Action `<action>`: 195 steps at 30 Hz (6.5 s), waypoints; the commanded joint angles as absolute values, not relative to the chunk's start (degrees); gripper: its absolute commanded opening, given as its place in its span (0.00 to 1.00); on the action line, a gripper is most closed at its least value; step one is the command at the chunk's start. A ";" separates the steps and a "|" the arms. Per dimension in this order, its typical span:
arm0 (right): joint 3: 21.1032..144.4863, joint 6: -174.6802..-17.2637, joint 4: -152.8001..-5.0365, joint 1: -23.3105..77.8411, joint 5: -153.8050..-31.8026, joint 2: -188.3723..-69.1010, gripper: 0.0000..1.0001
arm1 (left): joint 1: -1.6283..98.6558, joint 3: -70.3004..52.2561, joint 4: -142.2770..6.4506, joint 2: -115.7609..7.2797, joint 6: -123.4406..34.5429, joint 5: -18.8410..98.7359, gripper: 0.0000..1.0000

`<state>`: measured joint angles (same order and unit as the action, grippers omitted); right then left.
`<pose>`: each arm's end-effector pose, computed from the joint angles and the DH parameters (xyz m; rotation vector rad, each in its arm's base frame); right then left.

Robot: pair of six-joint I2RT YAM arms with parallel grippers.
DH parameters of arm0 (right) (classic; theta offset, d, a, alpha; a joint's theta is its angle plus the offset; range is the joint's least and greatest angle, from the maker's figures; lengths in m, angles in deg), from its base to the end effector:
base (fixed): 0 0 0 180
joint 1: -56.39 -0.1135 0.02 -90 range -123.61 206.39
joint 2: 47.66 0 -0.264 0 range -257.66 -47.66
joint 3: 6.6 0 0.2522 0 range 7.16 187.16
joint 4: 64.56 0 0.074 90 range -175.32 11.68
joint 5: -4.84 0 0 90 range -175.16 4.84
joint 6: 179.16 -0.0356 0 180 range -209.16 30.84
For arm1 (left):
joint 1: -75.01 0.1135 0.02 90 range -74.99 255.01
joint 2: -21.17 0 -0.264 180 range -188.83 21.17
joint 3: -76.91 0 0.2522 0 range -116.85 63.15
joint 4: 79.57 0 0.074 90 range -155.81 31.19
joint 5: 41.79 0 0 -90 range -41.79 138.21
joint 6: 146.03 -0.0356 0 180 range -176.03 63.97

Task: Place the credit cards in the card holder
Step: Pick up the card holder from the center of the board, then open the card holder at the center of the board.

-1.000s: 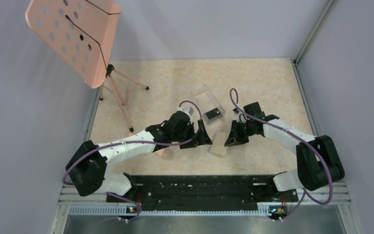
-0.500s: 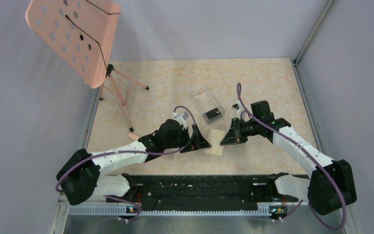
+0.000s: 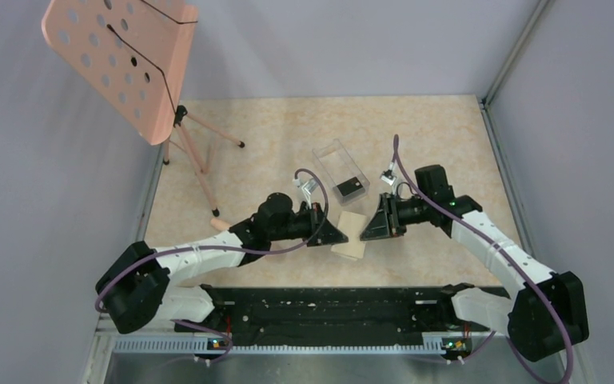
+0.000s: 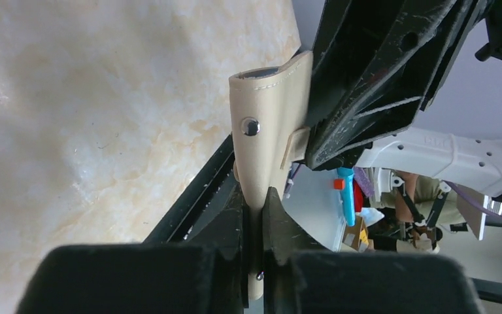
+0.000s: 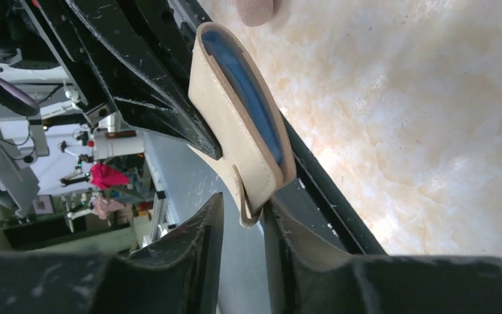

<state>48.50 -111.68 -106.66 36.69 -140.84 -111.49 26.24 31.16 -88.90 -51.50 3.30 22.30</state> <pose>0.1899 0.0992 0.2392 -0.3978 2.4477 1.5131 0.1645 -0.2113 0.2193 0.1671 2.2331 -1.6068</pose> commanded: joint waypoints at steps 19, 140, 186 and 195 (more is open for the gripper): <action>58.10 -121.39 -110.49 36.38 -132.10 -108.23 0.89 | 25.03 20.69 -54.75 -34.91 -52.69 42.98 0.00; 42.36 -146.37 -73.21 37.42 -143.17 -99.05 0.00 | 27.90 39.79 -155.97 -66.18 36.34 23.42 0.49; 54.52 -129.94 -104.23 37.08 -123.70 -99.61 0.82 | 25.49 22.26 -71.04 -42.13 2.80 30.71 0.00; 64.26 -122.75 -115.93 25.40 -109.19 -108.58 0.90 | 22.14 14.01 -43.65 -43.64 -0.67 35.47 0.00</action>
<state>59.45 -127.24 -109.35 30.87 -117.35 -105.61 24.25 17.06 -56.27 -43.00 2.01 32.92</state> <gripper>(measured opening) 0.886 0.100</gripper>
